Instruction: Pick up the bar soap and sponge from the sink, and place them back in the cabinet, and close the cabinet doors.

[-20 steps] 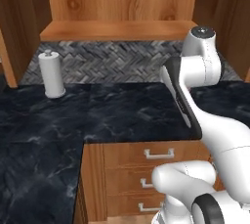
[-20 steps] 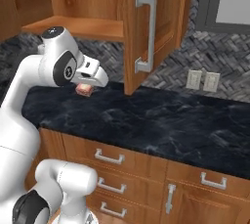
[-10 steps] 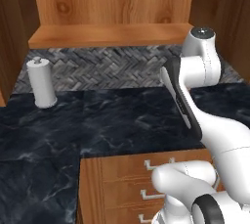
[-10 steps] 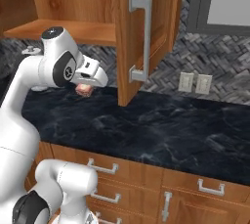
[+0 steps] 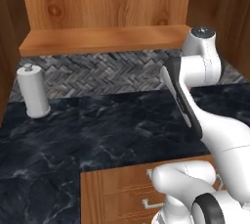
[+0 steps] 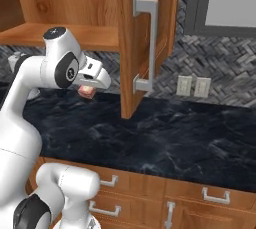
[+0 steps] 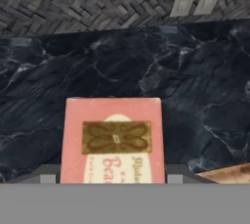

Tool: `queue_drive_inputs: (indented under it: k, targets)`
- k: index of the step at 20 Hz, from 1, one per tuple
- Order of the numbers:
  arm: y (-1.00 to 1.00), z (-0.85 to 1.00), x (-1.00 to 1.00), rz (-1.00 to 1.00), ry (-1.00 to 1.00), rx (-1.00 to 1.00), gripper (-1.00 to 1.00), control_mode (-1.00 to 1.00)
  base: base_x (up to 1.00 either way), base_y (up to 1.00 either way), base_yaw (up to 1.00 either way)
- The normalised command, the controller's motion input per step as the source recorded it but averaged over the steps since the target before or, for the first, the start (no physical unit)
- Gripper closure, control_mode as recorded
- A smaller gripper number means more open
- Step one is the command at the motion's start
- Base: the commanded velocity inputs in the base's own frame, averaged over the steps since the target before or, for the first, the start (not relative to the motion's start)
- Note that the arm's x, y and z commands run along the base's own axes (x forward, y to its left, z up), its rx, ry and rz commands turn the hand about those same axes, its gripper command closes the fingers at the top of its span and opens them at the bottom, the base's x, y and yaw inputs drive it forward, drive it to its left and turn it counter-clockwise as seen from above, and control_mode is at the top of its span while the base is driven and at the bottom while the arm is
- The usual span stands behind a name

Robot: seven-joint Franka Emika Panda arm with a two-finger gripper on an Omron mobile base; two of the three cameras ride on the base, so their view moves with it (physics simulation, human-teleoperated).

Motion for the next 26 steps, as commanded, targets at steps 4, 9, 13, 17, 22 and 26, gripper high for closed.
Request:
queue_drive_inputs:
  k: [4,9,13,17,22,26]
  targets:
    - [0.0,0.0,0.0,0.0,0.0,0.0,1.0,1.0,0.24,0.36,-0.12]
    - [0.0,0.0,0.0,0.0,0.0,0.0,1.0,1.0,0.29,0.38,-0.07]
    - [0.0,0.0,0.0,0.0,0.0,0.0,1.0,1.0,0.2,0.44,-0.03]
    - [0.0,0.0,0.0,0.0,0.0,0.0,1.0,1.0,0.1,0.38,0.0]
    - [0.0,0.0,0.0,0.0,0.0,0.0,1.0,1.0,0.09,0.35,0.0]
    - [0.0,0.0,0.0,0.0,0.0,0.0,1.0,1.0,0.03,0.14,0.0]
